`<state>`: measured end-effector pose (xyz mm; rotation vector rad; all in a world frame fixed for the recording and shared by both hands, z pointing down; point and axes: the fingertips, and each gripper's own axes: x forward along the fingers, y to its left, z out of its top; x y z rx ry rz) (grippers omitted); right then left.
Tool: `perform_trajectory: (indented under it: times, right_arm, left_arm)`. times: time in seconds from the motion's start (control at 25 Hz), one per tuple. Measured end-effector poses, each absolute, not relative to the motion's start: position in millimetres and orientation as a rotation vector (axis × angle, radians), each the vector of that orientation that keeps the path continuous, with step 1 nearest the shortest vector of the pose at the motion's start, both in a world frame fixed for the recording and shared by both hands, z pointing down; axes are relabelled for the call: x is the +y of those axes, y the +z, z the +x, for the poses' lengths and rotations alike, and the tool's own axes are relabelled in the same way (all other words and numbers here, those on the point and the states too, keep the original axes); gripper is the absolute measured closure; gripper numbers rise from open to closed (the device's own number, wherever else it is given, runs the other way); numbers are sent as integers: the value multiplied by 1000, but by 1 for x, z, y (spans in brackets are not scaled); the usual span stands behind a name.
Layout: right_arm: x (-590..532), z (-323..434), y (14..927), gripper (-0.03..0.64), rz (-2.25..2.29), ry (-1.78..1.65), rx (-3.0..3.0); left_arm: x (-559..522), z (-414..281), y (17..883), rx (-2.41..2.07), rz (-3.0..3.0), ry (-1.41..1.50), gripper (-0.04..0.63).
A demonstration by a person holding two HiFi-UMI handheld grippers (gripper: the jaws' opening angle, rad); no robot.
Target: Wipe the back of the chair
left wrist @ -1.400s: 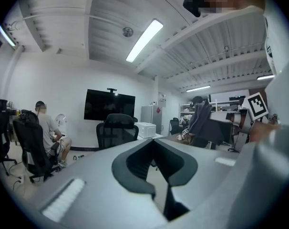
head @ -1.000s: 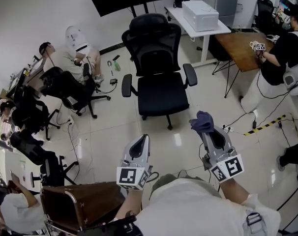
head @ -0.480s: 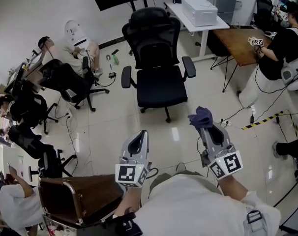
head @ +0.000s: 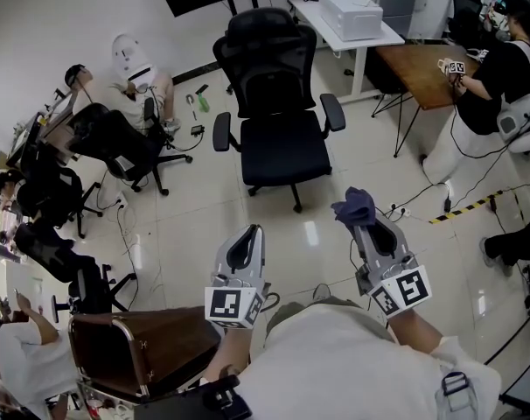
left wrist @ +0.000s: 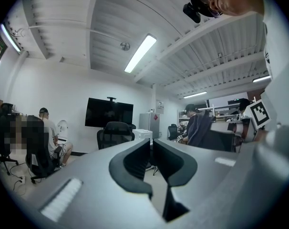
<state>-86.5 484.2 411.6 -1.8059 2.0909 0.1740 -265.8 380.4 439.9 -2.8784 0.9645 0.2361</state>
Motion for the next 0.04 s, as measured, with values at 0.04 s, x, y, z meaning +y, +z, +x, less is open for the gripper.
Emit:
perform_trajectory:
  times: [0.04]
  right_arm:
    - [486,-83,411,574,-1802,170,2094]
  left_arm:
    - [383,-261,437,962,-2877,239,511]
